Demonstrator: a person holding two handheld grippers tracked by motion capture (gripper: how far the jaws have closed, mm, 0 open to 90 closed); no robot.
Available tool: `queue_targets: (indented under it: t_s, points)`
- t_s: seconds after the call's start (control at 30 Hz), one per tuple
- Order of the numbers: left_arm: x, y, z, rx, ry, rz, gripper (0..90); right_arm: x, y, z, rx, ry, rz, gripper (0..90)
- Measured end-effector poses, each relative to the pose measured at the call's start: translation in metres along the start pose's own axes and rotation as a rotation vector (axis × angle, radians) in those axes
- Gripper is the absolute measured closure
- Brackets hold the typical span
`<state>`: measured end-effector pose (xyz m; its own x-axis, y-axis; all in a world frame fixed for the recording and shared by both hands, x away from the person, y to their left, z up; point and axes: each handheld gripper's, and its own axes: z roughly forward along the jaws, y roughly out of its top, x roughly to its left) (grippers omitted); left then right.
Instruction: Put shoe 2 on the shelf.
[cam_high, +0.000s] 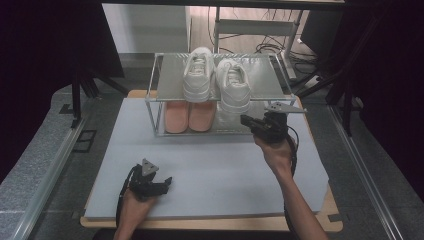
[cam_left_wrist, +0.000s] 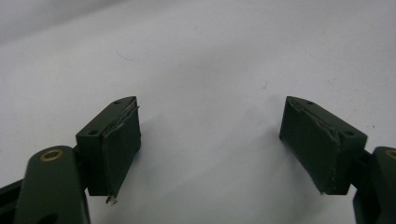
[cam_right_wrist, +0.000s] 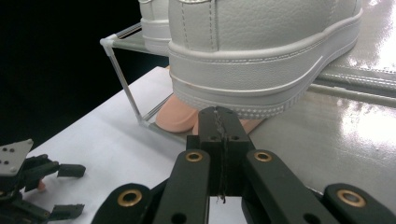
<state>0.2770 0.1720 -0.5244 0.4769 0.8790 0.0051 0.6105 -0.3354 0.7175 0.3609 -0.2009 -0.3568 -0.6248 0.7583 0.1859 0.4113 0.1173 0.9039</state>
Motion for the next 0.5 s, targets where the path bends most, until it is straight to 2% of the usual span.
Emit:
queue_targets:
  t_s: [0.5]
  points:
    - [0.000, 0.000, 0.000, 0.001, -0.002, -0.001, 20.3, -0.008, 0.008, 0.024, -0.004, -0.006, 0.035, 90.0]
